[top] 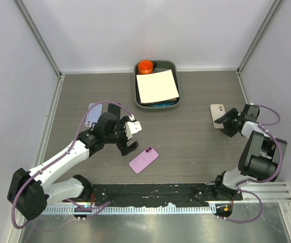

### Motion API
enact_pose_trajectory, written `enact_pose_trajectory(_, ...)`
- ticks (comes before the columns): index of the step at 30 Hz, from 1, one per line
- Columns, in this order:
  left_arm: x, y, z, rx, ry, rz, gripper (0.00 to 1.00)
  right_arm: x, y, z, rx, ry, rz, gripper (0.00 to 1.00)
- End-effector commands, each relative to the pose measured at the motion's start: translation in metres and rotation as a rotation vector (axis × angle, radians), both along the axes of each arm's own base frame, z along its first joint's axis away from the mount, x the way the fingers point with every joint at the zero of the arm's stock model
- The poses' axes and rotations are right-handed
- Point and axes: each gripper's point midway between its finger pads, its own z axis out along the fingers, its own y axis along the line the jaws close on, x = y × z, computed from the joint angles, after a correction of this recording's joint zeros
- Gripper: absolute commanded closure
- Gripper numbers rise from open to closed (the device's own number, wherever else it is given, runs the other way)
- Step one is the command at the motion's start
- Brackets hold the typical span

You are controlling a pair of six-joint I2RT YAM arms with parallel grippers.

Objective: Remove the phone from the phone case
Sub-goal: Place the phone case at the center of the board.

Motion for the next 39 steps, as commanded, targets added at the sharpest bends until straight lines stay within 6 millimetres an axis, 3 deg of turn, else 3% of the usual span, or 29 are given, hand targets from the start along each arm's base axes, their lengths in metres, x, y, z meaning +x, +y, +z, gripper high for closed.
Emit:
enact_pose_trajectory(1,0.004,-0.005,0.013,-0.043,-0.036,-0.011,0.0,0.009,-0.002,0.04,-0.09,-0.078,0.092,0.34)
enact_pose_trajectory(8,0.001,-0.007,0.0,-0.032,-0.001,-0.03,0.0,0.01,0.019,0.083,-0.215,-0.158,0.258,0.32)
enact_pose_trajectory(15,0.018,-0.013,-0.02,0.063,0.049,0.055,0.0,0.015,0.024,0.11,-0.227,-0.239,0.277,0.32)
enact_pose_trajectory(16,0.013,-0.013,-0.032,0.106,0.094,0.042,0.0,0.016,0.025,0.114,-0.232,-0.25,0.282,0.32)
enact_pose_trajectory(21,-0.004,-0.031,-0.044,0.164,0.147,-0.033,0.0,0.015,0.024,0.138,-0.286,-0.322,0.294,0.32)
enact_pose_trajectory(30,-0.014,-0.051,-0.076,0.25,0.277,0.043,0.0,0.012,0.022,0.155,-0.334,-0.378,0.292,0.32)
enact_pose_trajectory(39,-0.018,-0.061,-0.091,0.324,0.235,0.18,0.0,0.011,0.015,0.159,-0.357,-0.39,0.282,0.32)
